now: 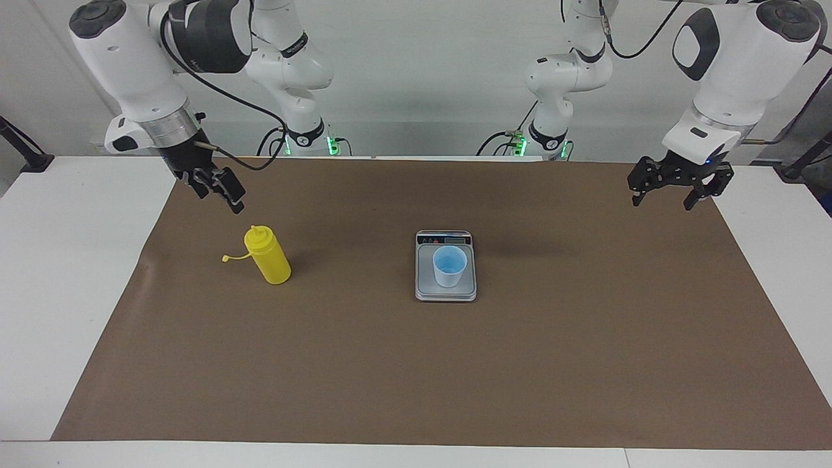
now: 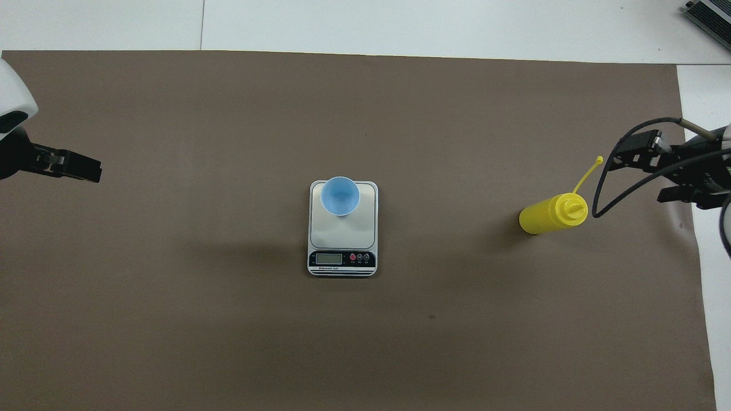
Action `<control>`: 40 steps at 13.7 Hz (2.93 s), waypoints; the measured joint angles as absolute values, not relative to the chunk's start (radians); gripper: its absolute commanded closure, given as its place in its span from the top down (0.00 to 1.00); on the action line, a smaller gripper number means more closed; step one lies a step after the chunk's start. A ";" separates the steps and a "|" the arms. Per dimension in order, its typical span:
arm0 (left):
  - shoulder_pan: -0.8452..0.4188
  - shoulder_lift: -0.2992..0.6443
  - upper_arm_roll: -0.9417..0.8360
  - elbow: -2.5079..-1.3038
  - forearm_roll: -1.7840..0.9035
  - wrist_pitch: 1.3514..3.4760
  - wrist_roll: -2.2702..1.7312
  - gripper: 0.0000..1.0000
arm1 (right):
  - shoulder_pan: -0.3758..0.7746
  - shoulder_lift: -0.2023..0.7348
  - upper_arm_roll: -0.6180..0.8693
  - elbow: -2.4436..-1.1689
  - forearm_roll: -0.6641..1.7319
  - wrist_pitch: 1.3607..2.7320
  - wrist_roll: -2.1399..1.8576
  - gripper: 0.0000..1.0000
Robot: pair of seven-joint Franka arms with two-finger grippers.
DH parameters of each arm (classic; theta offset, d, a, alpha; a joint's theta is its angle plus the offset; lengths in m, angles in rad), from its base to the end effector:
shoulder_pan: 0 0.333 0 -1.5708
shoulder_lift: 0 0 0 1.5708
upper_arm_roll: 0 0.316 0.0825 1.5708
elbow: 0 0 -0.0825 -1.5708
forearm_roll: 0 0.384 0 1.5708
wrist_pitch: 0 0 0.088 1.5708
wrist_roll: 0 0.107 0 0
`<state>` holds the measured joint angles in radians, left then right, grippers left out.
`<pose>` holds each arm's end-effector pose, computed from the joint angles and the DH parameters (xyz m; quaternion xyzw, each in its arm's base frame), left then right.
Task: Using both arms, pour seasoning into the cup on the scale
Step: 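Open the right gripper and grasp the yellow squeeze bottle, then lift the yellow bottle with the right gripper toward the cup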
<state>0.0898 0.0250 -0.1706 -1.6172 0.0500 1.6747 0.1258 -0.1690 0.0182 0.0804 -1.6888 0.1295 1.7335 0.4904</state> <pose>0.5692 -0.0401 0.5980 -0.9941 0.1052 -0.0159 0.0231 0.5696 -0.0391 0.5732 -0.9535 0.2941 -0.0001 0.0661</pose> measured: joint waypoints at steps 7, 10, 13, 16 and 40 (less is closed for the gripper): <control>0.098 0.010 -0.173 -1.605 -0.030 1.656 0.093 1.00 | -0.351 0.167 0.077 -1.694 0.409 1.702 0.763 1.00; 0.100 0.005 -0.173 -1.597 -0.032 1.639 0.079 1.00 | -0.396 0.232 0.076 -1.699 0.485 1.680 0.837 1.00; 0.100 0.005 -0.174 -1.597 -0.032 1.632 0.078 1.00 | -0.402 0.288 0.076 -1.707 0.516 1.670 0.917 1.00; 0.101 0.005 -0.172 -1.596 -0.031 1.593 0.069 1.00 | -0.415 0.337 0.076 -1.732 0.572 1.669 0.971 1.00; 0.104 0.005 -0.173 -1.584 -0.029 1.586 0.059 1.00 | -0.394 0.377 0.086 -1.997 0.899 1.828 0.739 0.00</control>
